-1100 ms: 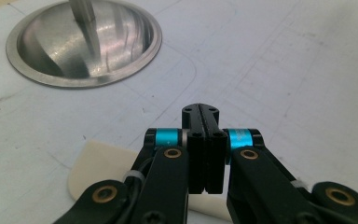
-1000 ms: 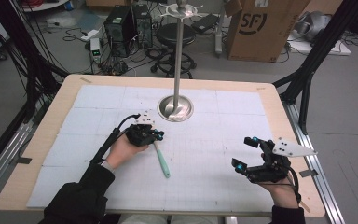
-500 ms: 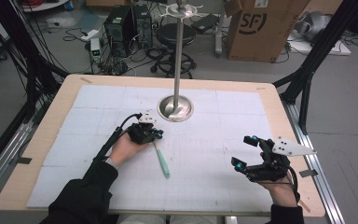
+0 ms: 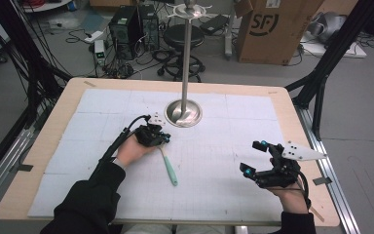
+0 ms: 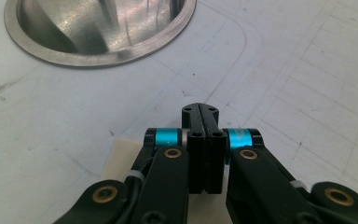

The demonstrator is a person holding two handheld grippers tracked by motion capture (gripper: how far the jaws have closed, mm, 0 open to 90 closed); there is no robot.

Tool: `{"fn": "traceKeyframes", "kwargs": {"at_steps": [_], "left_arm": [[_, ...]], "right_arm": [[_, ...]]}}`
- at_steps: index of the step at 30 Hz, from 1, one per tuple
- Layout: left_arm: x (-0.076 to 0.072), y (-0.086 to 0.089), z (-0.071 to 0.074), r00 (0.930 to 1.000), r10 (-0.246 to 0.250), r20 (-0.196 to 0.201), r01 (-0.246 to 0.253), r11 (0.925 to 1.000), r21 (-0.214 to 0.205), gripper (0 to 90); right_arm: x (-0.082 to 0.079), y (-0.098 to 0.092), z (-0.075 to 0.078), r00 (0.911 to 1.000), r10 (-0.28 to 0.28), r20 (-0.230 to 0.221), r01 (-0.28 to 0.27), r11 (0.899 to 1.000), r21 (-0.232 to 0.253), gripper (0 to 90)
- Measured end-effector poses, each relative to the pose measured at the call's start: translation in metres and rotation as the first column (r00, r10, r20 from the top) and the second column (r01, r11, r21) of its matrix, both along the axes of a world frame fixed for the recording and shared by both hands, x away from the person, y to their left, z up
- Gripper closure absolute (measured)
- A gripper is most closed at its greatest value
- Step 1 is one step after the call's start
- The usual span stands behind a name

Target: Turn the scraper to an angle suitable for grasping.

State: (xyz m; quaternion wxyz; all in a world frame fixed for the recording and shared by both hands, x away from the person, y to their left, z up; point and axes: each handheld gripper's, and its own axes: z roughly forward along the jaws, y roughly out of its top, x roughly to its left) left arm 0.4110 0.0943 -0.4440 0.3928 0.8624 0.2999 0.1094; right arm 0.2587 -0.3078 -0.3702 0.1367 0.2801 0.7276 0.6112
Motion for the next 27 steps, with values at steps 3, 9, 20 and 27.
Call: {"fn": "traceKeyframes", "kwargs": {"at_steps": [3, 9, 20, 27], "left_arm": [[-0.002, 0.001, 0.002, 0.9999, 0.014, -0.011, -0.013, 0.9998, 0.013, 90.0], [-0.009, 0.004, 0.005, 0.9999, 0.012, -0.008, -0.012, 0.9981, 0.061, 90.0], [-0.029, 0.027, 0.007, 0.9992, 0.004, -0.039, -0.002, 0.9981, 0.062, 90.0], [-0.055, 0.044, 0.010, 0.9973, -0.026, -0.068, 0.032, 0.9959, 0.085, 90.0]], "right_arm": [[-0.001, -0.001, 0.002, 1.0000, 0.000, 0.007, 0.000, 1.000, -0.005, 5.5], [0.000, -0.002, 0.000, 1.0000, -0.003, 0.000, 0.003, 1.000, -0.005, 5.5], [0.002, 0.002, -0.001, 0.9999, 0.009, -0.008, -0.009, 1.000, -0.018, 5.5], [0.004, 0.006, -0.002, 0.9998, 0.020, -0.009, -0.020, 1.000, -0.017, 5.5]]}}
